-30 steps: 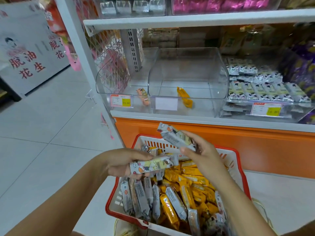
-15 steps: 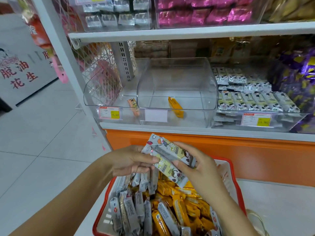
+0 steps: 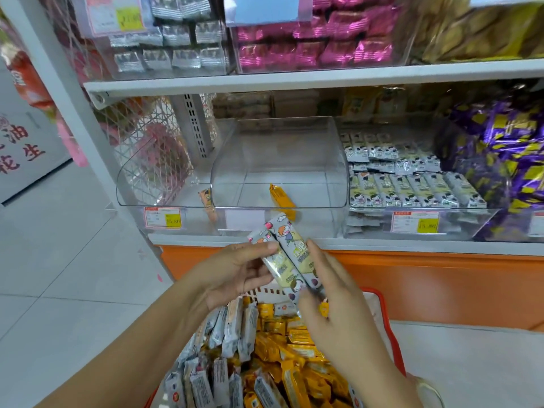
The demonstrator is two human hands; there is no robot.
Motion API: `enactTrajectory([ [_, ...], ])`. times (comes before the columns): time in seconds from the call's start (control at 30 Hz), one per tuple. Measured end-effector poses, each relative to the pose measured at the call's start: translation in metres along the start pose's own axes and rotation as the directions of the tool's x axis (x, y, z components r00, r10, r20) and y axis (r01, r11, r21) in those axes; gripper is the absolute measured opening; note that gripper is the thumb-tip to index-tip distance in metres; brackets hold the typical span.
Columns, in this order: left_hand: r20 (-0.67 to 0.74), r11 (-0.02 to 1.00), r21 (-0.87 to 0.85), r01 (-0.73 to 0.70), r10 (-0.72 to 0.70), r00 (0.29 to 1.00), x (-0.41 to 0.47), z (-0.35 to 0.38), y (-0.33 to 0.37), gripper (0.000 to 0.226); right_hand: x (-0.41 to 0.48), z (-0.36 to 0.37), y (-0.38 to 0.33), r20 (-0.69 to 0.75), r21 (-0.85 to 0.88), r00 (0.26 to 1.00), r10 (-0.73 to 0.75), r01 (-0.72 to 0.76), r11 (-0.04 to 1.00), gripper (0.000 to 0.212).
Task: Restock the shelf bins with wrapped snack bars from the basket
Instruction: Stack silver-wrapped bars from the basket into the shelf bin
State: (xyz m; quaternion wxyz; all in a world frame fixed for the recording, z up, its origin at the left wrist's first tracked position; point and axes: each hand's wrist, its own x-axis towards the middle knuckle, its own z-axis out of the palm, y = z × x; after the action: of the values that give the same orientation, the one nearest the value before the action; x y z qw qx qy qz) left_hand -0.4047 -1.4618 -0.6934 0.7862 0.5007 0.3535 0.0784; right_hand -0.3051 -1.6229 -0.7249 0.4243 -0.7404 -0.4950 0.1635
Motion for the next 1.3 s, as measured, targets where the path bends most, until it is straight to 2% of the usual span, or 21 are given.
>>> enactTrajectory([
  [0.1, -0.012, 0.998, 0.051, -0.025, 0.026, 1.000, 0.004, 0.013, 0.005, 0.034, 0.000, -0.001, 0.002, -0.110, -0.110, 0.994, -0.013, 0.001, 0.994, 0.085],
  [0.17, 0.006, 0.993, 0.104, -0.063, 0.063, 0.998, 0.006, 0.024, 0.008, 0.033, 0.002, -0.002, 0.007, -0.229, -0.129, 0.973, -0.017, -0.013, 0.992, 0.080],
  [0.27, 0.096, 0.946, 0.261, -0.195, 0.175, 0.980, 0.008, 0.039, 0.015, 0.045, 0.008, -0.011, 0.016, -0.378, -0.048, 0.925, 0.041, -0.064, 0.997, 0.072],
  [0.33, 0.104, 0.863, 0.391, -0.320, 0.304, 0.947, 0.010, 0.046, 0.022, 0.040, 0.017, -0.027, 0.019, -0.438, 0.064, 0.892, 0.113, -0.094, 0.993, 0.071],
  [0.37, 0.059, 0.778, 0.507, -0.371, 0.398, 0.915, 0.014, 0.047, 0.024, 0.038, 0.023, -0.038, 0.020, -0.477, 0.088, 0.870, 0.128, -0.098, 0.991, 0.070],
  [0.4, -0.001, 0.639, 0.670, -0.378, 0.509, 0.861, 0.019, 0.045, 0.025, 0.037, 0.031, -0.052, 0.022, -0.523, 0.093, 0.841, 0.137, -0.104, 0.990, 0.069],
  [0.47, -0.007, 0.308, 0.912, -0.271, 0.673, 0.740, 0.031, 0.035, 0.024, 0.039, 0.051, -0.082, 0.029, -0.608, 0.063, 0.782, 0.135, -0.121, 0.991, 0.065],
  [0.5, 0.023, 0.201, 0.953, -0.225, 0.696, 0.718, 0.037, 0.030, 0.022, 0.042, 0.064, -0.098, 0.034, -0.640, 0.024, 0.759, 0.121, -0.138, 0.990, 0.062],
  [0.57, 0.077, 0.107, 0.974, -0.200, 0.675, 0.734, 0.048, 0.021, 0.017, 0.047, 0.094, -0.130, 0.048, -0.673, -0.072, 0.729, 0.121, -0.227, 0.971, 0.056],
  [0.67, 0.103, 0.077, 0.976, -0.204, 0.659, 0.745, 0.057, 0.018, 0.014, 0.050, 0.142, -0.172, 0.064, -0.655, -0.201, 0.736, 0.170, -0.387, 0.900, 0.049],
  [0.8, 0.130, 0.062, 0.971, -0.230, 0.673, 0.728, 0.063, 0.016, 0.016, 0.048, 0.202, -0.198, 0.085, -0.581, -0.348, 0.782, 0.224, -0.488, 0.801, 0.045],
  [0.93, 0.141, 0.050, 0.970, -0.236, 0.678, 0.721, 0.069, 0.015, 0.015, 0.047, 0.236, -0.197, 0.112, -0.509, -0.387, 0.800, 0.318, -0.543, 0.745, 0.050],
  [1.03, 0.153, 0.041, 0.967, -0.252, 0.696, 0.701, 0.071, 0.014, 0.013, 0.047, 0.244, -0.187, 0.126, -0.509, -0.392, 0.795, 0.329, -0.555, 0.734, 0.055],
  [1.13, 0.175, 0.027, 0.962, -0.270, 0.700, 0.693, 0.072, 0.012, 0.011, 0.047, 0.248, -0.177, 0.126, -0.407, -0.454, 0.856, 0.318, -0.492, 0.743, 0.049],
  [1.2, 0.193, 0.016, 0.957, -0.289, 0.709, 0.678, 0.073, 0.010, 0.008, 0.046, 0.250, -0.175, 0.122, -0.333, -0.420, 0.877, 0.347, -0.467, 0.778, 0.048],
  [1.3, 0.261, -0.018, 0.938, -0.347, 0.695, 0.670, 0.073, 0.007, 0.004, 0.053, 0.248, -0.175, 0.119, -0.332, -0.332, 0.865, 0.376, -0.480, 0.812, 0.051],
])
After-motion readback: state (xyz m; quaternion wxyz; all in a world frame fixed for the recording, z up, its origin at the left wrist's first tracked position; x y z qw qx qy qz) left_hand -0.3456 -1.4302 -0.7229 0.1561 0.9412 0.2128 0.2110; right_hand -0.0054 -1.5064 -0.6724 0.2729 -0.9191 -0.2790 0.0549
